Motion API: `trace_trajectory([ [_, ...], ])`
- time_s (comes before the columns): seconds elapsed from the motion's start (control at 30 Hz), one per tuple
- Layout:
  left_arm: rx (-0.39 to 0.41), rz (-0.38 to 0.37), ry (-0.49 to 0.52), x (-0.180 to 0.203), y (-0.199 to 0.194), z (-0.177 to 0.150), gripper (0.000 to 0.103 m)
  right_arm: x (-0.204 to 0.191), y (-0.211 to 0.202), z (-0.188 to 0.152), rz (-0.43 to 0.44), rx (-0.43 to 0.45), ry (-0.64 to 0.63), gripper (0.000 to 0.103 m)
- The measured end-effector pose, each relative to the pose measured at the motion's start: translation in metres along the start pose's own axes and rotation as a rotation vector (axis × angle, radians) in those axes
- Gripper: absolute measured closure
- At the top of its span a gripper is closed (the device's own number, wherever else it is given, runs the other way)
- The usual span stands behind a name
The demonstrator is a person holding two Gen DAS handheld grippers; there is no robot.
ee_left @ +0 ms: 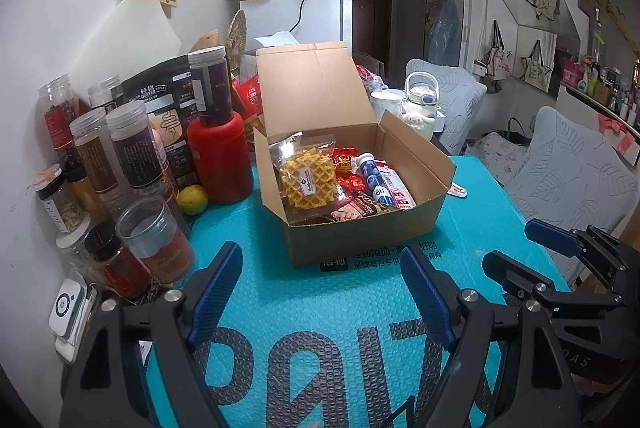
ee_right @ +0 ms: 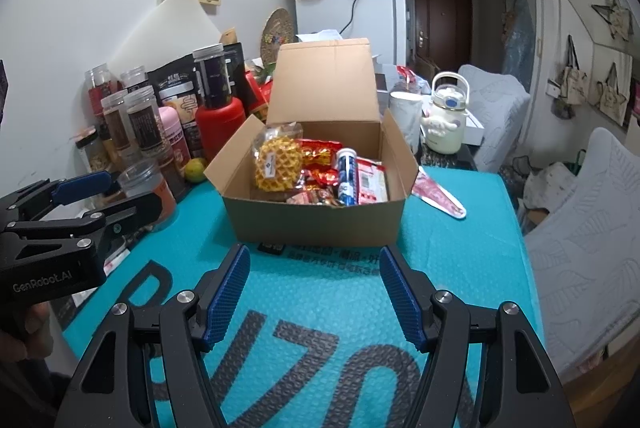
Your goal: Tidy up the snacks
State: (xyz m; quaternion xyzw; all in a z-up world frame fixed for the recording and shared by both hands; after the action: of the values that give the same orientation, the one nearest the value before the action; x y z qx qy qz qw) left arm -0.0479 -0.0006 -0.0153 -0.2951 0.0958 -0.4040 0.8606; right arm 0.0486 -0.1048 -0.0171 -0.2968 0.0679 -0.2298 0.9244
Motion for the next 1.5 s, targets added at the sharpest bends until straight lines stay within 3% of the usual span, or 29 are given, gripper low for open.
trace_trajectory([
  [1.5, -0.036, -0.019, 0.039, 0.004, 0.012, 0.003, 0.021, 0.006, 0.006, -0.001, -0.044, -0.032, 0.010, 0.035],
])
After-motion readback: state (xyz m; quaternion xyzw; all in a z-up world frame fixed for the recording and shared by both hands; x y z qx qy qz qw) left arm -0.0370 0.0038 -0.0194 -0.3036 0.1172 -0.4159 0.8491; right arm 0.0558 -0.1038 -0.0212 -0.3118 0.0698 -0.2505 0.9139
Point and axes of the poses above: each gripper's, at about its wrist camera, not at the fingertips, and y roughly the way its jaws point, x to its right, z to its top, the point moved 5 cm from there along y, roughly the way its jaws point, and after that the axes turned 4 degrees about -y, right-handed, at the moved point
